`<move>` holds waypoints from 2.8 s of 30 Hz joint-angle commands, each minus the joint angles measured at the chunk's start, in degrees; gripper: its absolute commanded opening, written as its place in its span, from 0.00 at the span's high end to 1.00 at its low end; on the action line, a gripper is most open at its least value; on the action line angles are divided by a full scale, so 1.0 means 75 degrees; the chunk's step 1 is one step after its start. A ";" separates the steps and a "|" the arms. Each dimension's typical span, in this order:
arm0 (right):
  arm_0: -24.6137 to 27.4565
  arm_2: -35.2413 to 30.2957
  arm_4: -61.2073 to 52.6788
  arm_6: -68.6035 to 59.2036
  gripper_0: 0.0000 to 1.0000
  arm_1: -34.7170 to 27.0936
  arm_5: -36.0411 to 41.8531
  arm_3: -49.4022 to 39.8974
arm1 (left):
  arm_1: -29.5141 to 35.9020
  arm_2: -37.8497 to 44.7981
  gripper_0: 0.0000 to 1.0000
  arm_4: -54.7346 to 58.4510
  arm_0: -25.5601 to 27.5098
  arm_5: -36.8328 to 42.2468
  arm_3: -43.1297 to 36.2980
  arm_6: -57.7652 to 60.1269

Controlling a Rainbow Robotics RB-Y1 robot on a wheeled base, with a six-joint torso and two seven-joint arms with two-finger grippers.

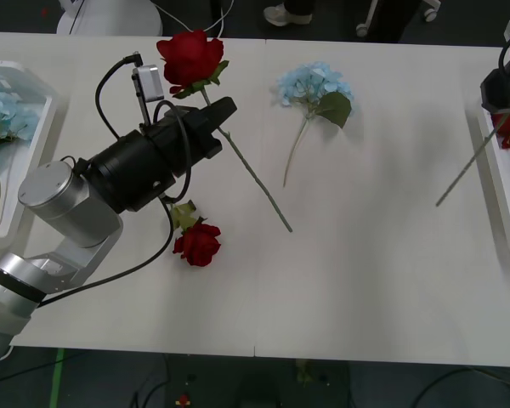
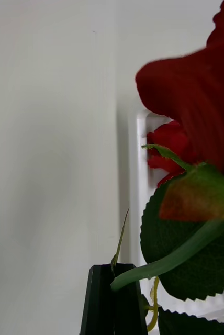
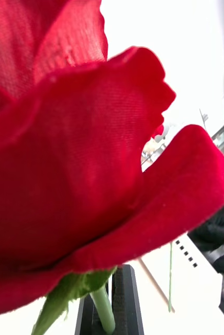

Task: Put the red flowers into the right box and the blue flowers into the left box

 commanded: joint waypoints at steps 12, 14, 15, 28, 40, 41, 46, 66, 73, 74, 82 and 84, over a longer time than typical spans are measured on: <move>-0.0419 -0.0078 0.2101 0.3881 1.00 -0.1183 -0.1538 0.1381 | 0.0307 -0.0113 1.00 0.0093 -0.0585 -0.0019 -0.0245 0.0481; -0.0407 -0.0090 0.2124 0.3834 1.00 -0.1171 -0.2006 0.1779 | 0.0389 -0.0008 1.00 0.0093 -0.0585 0.0332 -0.0245 0.0599; -0.0419 -0.0090 0.2171 0.3834 1.00 -0.1159 -0.2252 0.1955 | 0.0424 0.0074 1.00 0.0093 -0.0585 0.0496 -0.0245 0.0751; -0.0419 -0.0090 0.2886 0.3682 1.00 -0.0948 -0.4748 0.4205 | 0.0564 0.1176 1.00 -0.2509 -0.1136 0.3297 -0.0257 0.4114; -0.0407 -0.0090 0.2862 0.3459 0.39 -0.0808 -0.5252 0.4815 | -0.0197 0.0766 1.00 -0.5368 -0.2038 0.3379 -0.0081 0.4653; -0.0419 -0.0102 0.2874 0.3448 0.32 -0.0819 -0.5205 0.4826 | -0.0268 0.0742 1.00 -0.5439 -0.2096 0.3391 -0.0046 0.4688; -0.0419 -0.0090 0.2405 0.3518 0.11 -0.1018 -0.4995 0.4756 | -0.0631 0.0707 1.00 -0.5767 -0.2237 0.3379 -0.0046 0.4864; 0.0226 -0.0090 -0.5798 0.3940 0.00 -0.1804 0.0009 0.1170 | -0.1510 0.0766 1.00 -0.7067 -0.2343 0.3203 -0.0046 0.5626; 0.1597 -0.0090 -0.8786 0.3987 0.00 -0.1815 -0.0002 -0.0377 | -0.1510 0.0766 1.00 -0.7091 -0.2343 0.3203 -0.0046 0.5755; 0.1808 -0.0102 -0.9173 0.3987 0.00 -0.1815 0.0009 -0.0611 | -0.1522 0.0766 1.00 -0.7091 -0.2343 0.3203 -0.0046 0.5767; 0.2933 -0.0113 -1.0872 0.4034 0.00 -0.1745 0.0103 -0.1736 | -0.1533 0.0766 1.00 -0.7091 -0.2343 0.3133 -0.0046 0.5884; 0.3191 -0.0113 -1.1048 0.4022 0.00 -0.1651 0.0103 -0.2100 | -0.1533 0.0766 1.00 -0.7079 -0.2343 0.3133 -0.0046 0.5942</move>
